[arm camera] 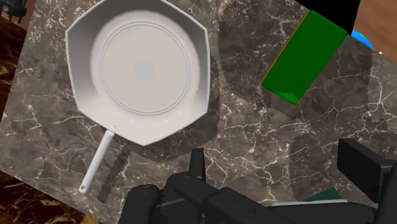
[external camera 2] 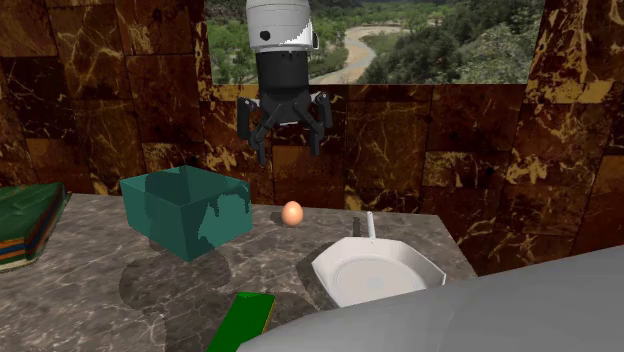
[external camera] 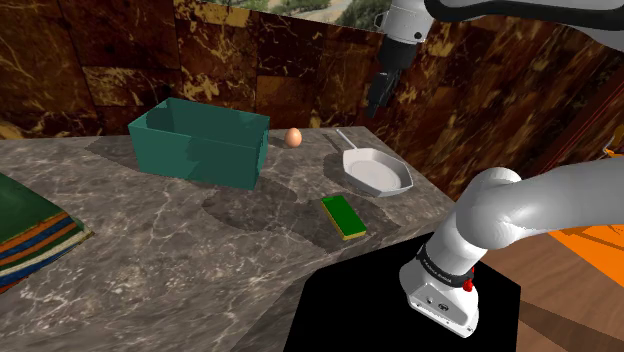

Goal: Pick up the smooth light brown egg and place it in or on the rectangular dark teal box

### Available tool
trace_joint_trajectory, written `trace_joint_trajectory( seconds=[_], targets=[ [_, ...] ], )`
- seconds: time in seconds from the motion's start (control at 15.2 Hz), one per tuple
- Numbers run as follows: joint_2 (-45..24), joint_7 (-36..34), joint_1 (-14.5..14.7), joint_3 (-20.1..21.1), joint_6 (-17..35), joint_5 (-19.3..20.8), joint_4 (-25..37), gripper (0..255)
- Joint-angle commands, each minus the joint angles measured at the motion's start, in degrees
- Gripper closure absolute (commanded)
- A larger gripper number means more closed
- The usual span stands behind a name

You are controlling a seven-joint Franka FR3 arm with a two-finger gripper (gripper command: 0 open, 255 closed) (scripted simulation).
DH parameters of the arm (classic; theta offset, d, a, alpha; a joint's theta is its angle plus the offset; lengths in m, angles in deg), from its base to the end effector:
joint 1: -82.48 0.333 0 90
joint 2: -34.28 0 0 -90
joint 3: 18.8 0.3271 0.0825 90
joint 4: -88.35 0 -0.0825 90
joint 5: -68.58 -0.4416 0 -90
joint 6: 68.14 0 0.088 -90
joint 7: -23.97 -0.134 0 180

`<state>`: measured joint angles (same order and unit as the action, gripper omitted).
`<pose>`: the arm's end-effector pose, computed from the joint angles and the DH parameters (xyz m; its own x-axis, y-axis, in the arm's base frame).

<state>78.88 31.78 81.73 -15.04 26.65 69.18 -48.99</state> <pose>0.3666 0.0212 0.5538 0.9848 0.1714 0.0266 0.1695 -0.9837 0.0607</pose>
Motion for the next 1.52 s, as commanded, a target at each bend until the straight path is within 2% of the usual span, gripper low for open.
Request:
trace_joint_trajectory(
  seconds=[0.0, 0.4, 0.79, 1.45],
  targets=[
    [0.0, 0.0, 0.0, 0.0, 0.0, 0.0, 0.0, 0],
    [-10.3, -2.2, -1.8, -2.2, 11.7, -2.7, -0.4, 0],
    [-22.0, -3.2, -2.8, -4.6, 22.2, -6.5, 1.9, 0],
    [-43.1, -1.1, -3.6, -8.3, 34.8, -17.1, 11.3, 0]
  ],
)
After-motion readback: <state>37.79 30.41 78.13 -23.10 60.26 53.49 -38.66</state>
